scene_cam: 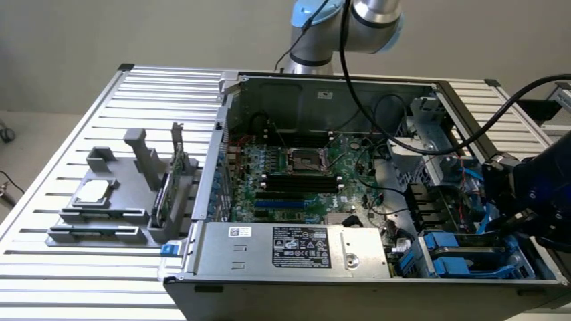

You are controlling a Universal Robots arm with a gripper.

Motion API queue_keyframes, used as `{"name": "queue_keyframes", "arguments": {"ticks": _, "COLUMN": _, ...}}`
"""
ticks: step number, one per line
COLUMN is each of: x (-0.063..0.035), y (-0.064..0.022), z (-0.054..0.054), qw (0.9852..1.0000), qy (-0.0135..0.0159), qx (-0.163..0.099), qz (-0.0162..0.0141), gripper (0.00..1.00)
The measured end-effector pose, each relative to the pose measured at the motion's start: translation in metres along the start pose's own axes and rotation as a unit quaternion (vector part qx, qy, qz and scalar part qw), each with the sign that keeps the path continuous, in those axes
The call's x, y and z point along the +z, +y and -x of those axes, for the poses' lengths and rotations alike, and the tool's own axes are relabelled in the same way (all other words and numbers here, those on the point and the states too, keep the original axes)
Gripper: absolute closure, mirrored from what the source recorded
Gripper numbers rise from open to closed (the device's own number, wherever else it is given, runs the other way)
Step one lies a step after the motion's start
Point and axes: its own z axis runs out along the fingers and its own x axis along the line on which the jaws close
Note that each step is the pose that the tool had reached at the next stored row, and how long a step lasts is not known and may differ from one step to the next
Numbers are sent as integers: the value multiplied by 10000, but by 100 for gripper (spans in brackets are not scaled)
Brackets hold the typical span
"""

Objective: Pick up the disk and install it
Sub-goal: 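Insert the first disk wire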

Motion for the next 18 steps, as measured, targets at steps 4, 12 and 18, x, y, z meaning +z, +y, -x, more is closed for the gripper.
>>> {"name": "queue_keyframes", "arguments": {"ticks": 4, "x": -37, "y": -27, "z": -25, "qw": 10000, "qy": 79, "qx": 30, "qz": -19, "gripper": 82}}
{"name": "queue_keyframes", "arguments": {"ticks": 12, "x": -77, "y": -81, "z": -52, "qw": 9996, "qy": 222, "qx": 124, "qz": -115, "gripper": 82}}
{"name": "queue_keyframes", "arguments": {"ticks": 18, "x": -76, "y": -81, "z": -51, "qw": 9988, "qy": 227, "qx": 396, "qz": -175, "gripper": 82}}
